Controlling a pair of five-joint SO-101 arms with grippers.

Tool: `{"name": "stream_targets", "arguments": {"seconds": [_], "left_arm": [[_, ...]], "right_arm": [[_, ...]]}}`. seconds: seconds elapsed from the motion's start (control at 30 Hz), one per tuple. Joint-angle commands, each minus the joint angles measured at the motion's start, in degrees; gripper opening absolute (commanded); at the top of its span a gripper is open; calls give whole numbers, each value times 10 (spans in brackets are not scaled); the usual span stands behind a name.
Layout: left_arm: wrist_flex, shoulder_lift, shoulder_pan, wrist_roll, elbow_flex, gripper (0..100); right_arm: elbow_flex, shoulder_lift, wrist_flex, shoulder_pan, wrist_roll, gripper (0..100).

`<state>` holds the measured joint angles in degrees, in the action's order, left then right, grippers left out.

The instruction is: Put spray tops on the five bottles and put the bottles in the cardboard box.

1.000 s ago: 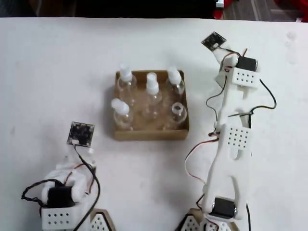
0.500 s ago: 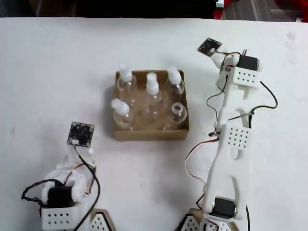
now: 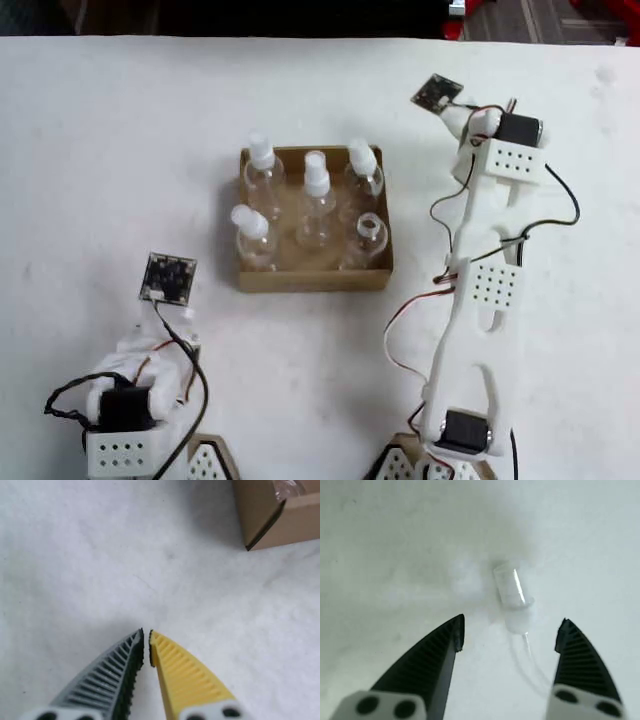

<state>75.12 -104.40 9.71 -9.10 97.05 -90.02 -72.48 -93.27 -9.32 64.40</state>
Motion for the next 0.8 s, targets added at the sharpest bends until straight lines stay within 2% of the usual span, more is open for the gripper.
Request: {"name": "stream_targets", "arguments": {"seconds": [0.0, 0.23, 0.57, 0.67, 0.77], "left_arm": [[-13, -5, -7, -4, -1, 25], [-13, -5, -7, -4, -1, 25], [-13, -5, -7, -4, -1, 25], [-13, -5, -7, -4, -1, 25], [-13, -5, -7, -4, -1, 25]], "right_arm": [[15, 19, 1, 17, 33, 243], [26, -7, 29, 18, 33, 224], [21, -22, 29, -5, 34, 71], [21, -19, 24, -15, 55, 38], [0, -4, -21, -16, 54, 32]]}}
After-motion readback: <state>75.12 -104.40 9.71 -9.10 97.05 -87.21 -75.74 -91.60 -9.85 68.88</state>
